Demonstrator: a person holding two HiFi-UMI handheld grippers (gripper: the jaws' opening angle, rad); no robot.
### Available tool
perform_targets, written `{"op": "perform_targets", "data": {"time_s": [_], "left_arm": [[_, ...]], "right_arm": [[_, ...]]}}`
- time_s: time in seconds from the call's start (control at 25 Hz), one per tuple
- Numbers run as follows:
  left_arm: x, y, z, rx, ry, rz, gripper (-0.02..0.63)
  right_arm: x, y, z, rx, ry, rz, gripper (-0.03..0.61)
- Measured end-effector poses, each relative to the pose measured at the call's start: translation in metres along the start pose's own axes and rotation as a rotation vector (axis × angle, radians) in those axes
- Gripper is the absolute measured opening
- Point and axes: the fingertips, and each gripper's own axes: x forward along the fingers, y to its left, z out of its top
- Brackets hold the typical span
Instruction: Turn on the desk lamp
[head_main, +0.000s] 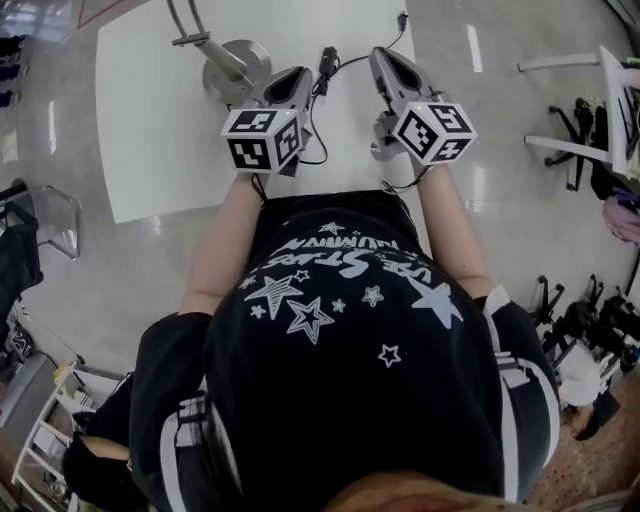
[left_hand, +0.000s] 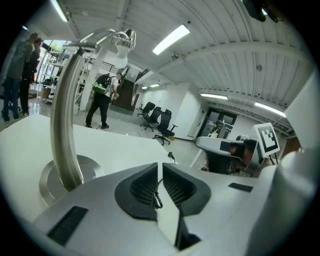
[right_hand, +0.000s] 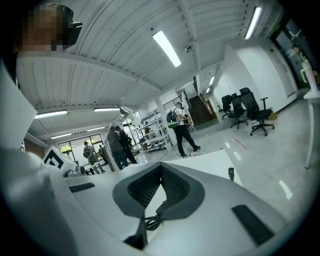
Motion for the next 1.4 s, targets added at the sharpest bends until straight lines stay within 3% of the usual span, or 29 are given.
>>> {"op": "perform_targets", "data": {"time_s": [0.12,0.28,0.76,1.4], "left_arm": [[0.016,-0.002,-0.016,-0.022,0.054,0.050,0.014],[0.028,-0.002,-0.026,-0.041,0.066,0.120,0.015],[0.068,0.010,-0.051,-0.040,0.159,0.224,0.209],[0.088,0.031,-0.076,-0.036,0.247,0.367,0.209]], "right_arm": [[0.009,-0.017,0.001,0.013,0.032,0.048,0.005],[0.016,-0.034,-0.002,0.034,0.070,0.103,0.005],[0.031,-0.062,-0.017,0.053,0.159,0.200,0.005],[0.052,-0.063,-0.036,0.022,0.255,0.303,0.005]]}}
